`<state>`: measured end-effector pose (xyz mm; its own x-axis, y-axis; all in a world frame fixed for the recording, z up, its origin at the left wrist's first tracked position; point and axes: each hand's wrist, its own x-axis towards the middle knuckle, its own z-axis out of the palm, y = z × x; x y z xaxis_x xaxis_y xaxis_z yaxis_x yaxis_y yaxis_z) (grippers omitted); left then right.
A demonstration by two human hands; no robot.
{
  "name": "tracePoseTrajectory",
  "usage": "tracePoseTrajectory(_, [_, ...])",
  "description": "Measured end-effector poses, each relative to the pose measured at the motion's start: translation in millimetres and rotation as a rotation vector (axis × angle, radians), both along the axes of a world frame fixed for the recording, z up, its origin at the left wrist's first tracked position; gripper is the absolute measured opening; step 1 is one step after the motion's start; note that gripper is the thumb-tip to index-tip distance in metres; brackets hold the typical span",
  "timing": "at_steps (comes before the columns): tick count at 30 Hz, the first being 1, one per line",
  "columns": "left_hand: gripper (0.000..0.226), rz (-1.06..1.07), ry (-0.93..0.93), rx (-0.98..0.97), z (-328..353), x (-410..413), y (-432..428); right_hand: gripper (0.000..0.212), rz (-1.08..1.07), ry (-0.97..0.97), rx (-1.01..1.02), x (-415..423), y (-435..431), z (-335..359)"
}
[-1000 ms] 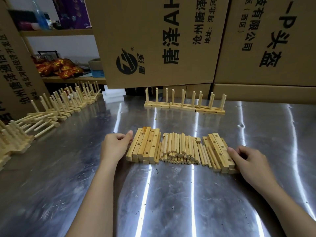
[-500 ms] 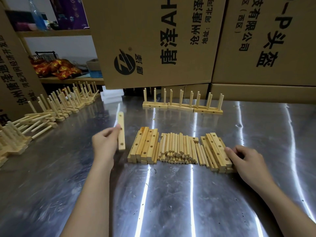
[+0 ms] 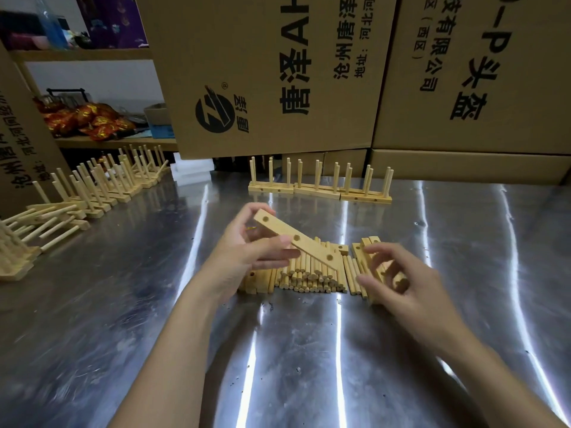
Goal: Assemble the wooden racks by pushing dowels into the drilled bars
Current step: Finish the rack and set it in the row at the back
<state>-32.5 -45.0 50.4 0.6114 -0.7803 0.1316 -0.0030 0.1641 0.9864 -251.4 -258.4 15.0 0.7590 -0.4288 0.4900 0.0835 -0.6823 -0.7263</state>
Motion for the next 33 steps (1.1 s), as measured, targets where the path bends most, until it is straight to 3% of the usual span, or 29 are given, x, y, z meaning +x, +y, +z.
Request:
tracePoseTrajectory(2, [0.044, -0.062, -0.085, 0.084, 0, -5, -3, 0.043, 0.056, 0.025, -0.041, 3, 8, -3])
tracePoseTrajectory(7, [0.032, -0.012, -0.328, 0.290, 0, -9, 0, 0.017, 0.011, 0.028, -0.160, 1, 1, -11])
tracePoseTrajectory(11, [0.037, 0.024, -0.593, 0.536, -2, -11, -1, 0.017, -0.035, 0.043, -0.313, -4, -12, -12])
tracePoseTrajectory(17, [0.034, -0.040, -0.773, 0.773, -2, -16, -5, 0.018, 0.014, 0.184, -0.492, -8, -15, -11])
tracePoseTrajectory(20, [0.043, 0.121, -0.795, 0.671, -1, -18, -5, 0.019, -0.011, 0.195, -0.517, -11, -15, -7])
tracePoseTrajectory(22, [0.051, 0.405, -0.794, 0.416, -1, -15, -3, 0.017, -0.112, 0.029, -0.490, -13, -18, -1])
tracePoseTrajectory(24, [0.049, 0.589, -0.818, 0.298, 0, -11, -2, 0.021, -0.225, -0.139, -0.484, -13, -20, 2])
tracePoseTrajectory(26, [0.041, 0.622, -0.898, 0.364, -3, -8, -4, 0.027, -0.282, -0.186, -0.446, -12, -20, 2])
tracePoseTrajectory(29, [0.015, 0.497, -1.063, 0.563, -16, -7, -9, 0.032, -0.281, -0.120, -0.425, -11, -20, -6])
tracePoseTrajectory(33, [0.029, 0.484, -1.132, 0.678, -32, -4, -14, 0.037, -0.293, -0.076, -0.407, -9, -25, -13])
